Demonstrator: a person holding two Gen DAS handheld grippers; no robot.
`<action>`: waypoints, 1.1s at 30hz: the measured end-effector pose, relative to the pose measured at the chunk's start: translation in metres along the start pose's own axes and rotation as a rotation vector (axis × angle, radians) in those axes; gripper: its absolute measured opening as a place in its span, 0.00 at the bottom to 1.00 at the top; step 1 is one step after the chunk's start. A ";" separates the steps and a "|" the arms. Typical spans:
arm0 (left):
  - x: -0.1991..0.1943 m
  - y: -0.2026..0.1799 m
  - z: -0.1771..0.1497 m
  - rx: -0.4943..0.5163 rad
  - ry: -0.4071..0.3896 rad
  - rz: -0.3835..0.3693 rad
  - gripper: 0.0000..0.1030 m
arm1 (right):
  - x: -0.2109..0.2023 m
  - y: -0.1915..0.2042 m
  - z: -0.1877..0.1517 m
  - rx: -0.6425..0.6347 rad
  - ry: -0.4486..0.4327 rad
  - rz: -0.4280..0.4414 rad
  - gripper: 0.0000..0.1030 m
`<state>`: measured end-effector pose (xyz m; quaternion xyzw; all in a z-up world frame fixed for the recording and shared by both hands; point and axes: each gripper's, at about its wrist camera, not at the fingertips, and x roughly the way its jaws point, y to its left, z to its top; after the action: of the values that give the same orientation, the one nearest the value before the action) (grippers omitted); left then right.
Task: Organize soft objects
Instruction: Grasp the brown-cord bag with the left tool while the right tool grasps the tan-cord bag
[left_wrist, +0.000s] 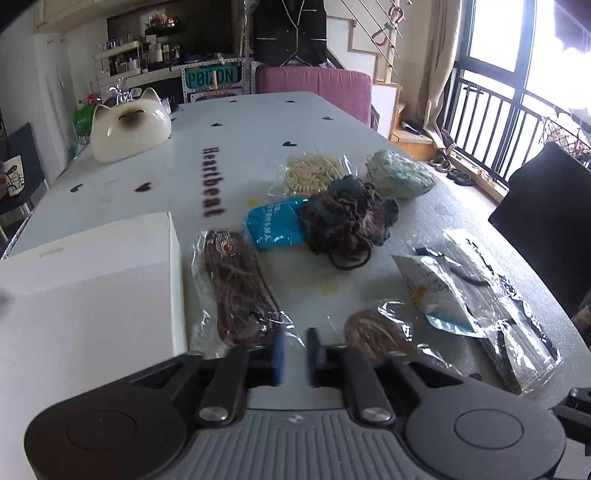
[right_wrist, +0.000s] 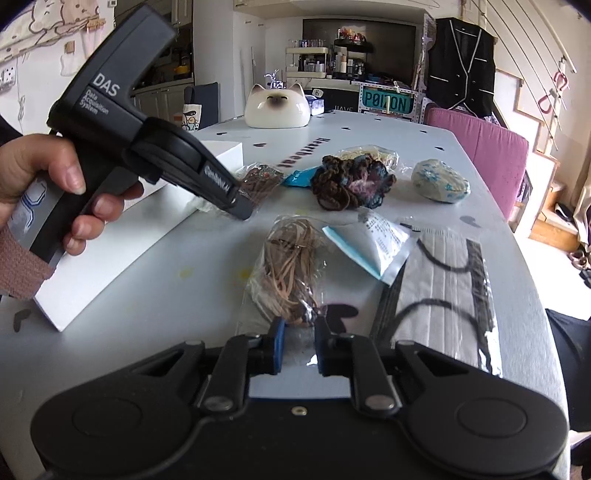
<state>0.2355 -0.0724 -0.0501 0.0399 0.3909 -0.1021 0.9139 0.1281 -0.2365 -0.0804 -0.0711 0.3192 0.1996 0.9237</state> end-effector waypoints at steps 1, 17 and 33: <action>0.001 -0.001 0.002 0.009 -0.006 0.008 0.38 | -0.001 0.000 -0.001 0.006 -0.003 0.001 0.17; 0.053 -0.002 0.037 0.093 0.064 0.219 0.32 | -0.004 -0.007 -0.006 0.051 -0.028 0.030 0.17; -0.023 -0.005 -0.019 -0.128 0.066 -0.040 0.04 | -0.031 -0.005 -0.021 0.117 -0.020 0.015 0.16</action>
<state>0.2053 -0.0711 -0.0460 -0.0230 0.4272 -0.0939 0.8990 0.0958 -0.2570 -0.0778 -0.0127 0.3218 0.1884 0.9278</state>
